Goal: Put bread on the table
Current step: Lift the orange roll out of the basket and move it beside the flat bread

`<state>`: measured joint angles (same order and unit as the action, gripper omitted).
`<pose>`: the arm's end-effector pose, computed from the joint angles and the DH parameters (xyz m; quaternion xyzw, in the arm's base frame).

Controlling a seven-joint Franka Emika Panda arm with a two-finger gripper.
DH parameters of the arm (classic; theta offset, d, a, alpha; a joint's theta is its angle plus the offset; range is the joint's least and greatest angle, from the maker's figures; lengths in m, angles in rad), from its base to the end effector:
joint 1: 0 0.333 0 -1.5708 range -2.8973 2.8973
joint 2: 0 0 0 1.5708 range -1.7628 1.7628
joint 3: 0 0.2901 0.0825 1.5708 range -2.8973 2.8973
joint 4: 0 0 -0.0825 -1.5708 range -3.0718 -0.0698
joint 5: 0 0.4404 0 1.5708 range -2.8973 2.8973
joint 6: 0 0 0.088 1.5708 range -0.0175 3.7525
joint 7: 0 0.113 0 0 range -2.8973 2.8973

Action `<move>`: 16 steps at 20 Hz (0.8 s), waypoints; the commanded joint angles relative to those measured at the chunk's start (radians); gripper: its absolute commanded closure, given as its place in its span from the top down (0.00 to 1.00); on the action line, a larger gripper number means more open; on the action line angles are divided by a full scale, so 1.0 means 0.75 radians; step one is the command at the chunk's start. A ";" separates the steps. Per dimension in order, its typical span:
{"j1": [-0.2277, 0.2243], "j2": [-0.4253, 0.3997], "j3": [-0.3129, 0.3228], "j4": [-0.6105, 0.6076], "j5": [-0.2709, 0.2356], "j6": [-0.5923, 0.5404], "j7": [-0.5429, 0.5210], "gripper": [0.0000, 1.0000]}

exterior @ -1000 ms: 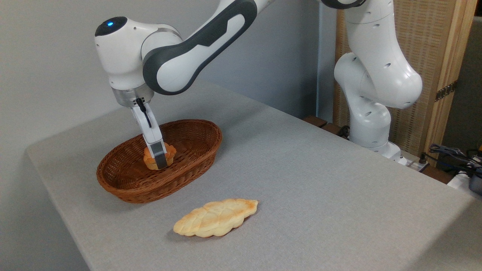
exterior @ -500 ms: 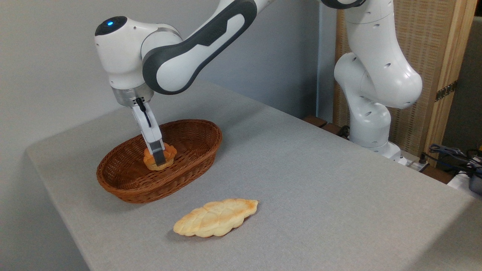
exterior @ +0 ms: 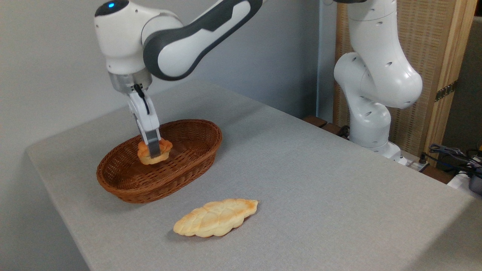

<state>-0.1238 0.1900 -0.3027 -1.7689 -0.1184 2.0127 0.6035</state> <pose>0.6084 -0.2763 0.4103 0.8799 -0.4669 0.0377 0.0792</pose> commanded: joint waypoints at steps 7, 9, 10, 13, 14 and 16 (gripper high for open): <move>0.004 -0.198 0.203 -0.016 0.013 -0.250 -0.005 0.61; 0.004 -0.212 0.244 -0.022 0.017 -0.288 -0.005 0.61; 0.004 -0.223 0.268 -0.024 0.017 -0.319 -0.003 0.61; 0.004 -0.270 0.358 -0.104 0.017 -0.352 0.073 0.61; 0.004 -0.280 0.369 -0.126 0.019 -0.352 0.085 0.61; 0.004 -0.315 0.414 -0.214 0.025 -0.350 0.142 0.61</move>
<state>-0.1109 0.0178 -0.0424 -1.8188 -0.1142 1.7511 0.6525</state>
